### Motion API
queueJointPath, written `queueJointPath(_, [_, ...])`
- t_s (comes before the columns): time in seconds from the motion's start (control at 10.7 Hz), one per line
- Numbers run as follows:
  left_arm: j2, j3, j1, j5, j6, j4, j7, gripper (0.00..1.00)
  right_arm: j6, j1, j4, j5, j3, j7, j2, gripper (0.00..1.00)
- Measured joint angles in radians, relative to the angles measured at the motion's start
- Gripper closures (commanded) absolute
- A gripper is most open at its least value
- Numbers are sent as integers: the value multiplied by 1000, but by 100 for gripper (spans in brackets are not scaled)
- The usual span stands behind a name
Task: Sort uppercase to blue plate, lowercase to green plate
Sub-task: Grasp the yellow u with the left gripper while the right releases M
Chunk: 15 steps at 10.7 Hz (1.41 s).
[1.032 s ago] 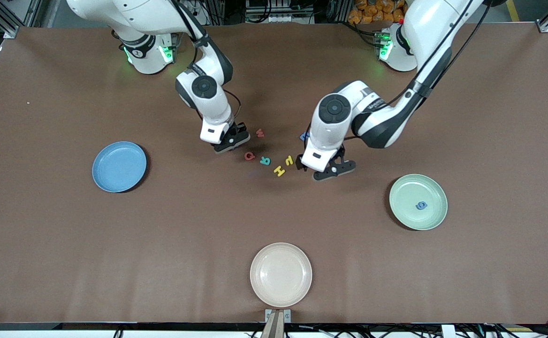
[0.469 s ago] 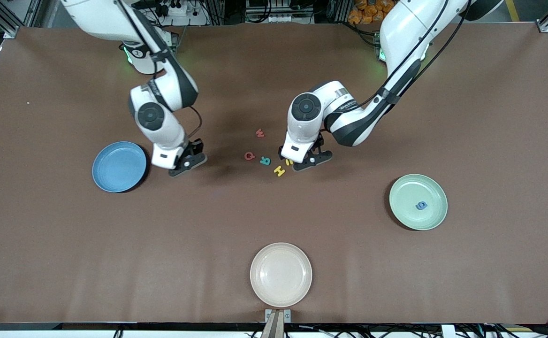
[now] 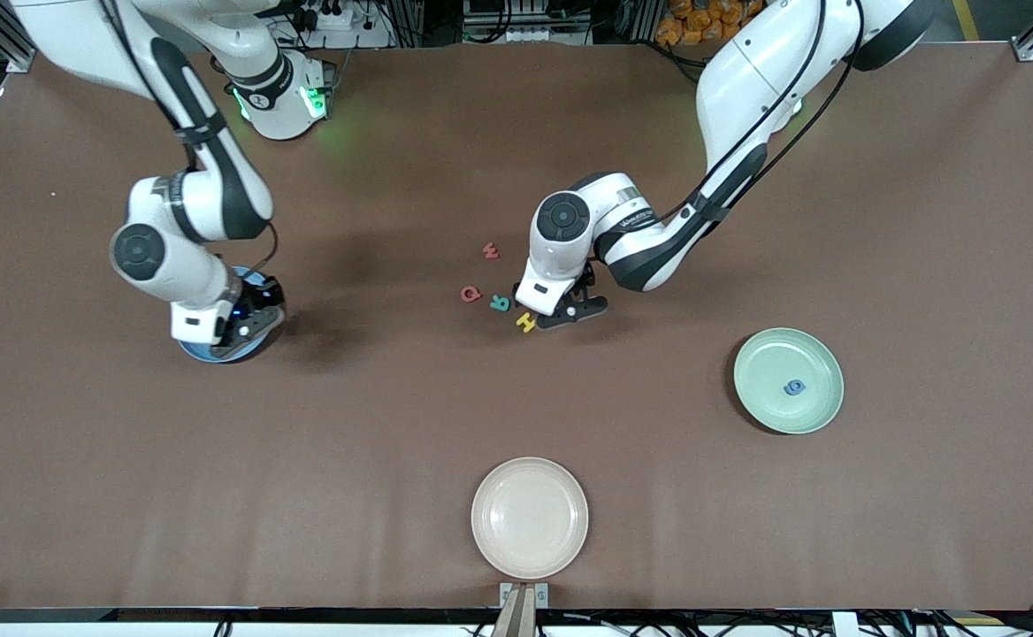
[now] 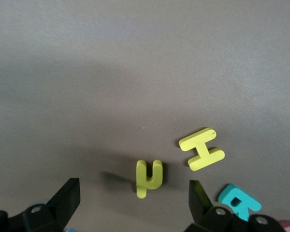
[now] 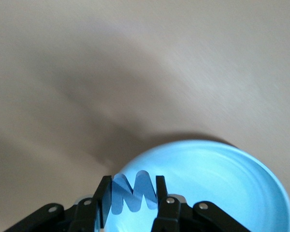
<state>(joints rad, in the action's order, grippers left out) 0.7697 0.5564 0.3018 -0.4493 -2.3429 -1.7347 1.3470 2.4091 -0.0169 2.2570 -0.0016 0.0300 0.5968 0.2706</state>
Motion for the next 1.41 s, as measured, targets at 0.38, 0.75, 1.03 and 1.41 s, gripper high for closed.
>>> queueJointPath(0.38, [15, -12, 11, -3, -11, 12, 0, 4, -5, 54, 10, 0, 2, 58, 5, 53])
queueJointPath(0.75, [15, -12, 15, -8, -11, 12, 0, 14, -2, 54, 12, 0, 2, 57, 19, 31])
queueJointPath(1.03, [15, -13, 15, -16, -9, 10, 0, 23, -3, 54, 8, 1, 2, 45, 19, 32])
queueJointPath(1.41, [16, -16, 15, -37, -8, 4, 0, 33, -98, 52, -36, 1, 41, -130, -7, 32])
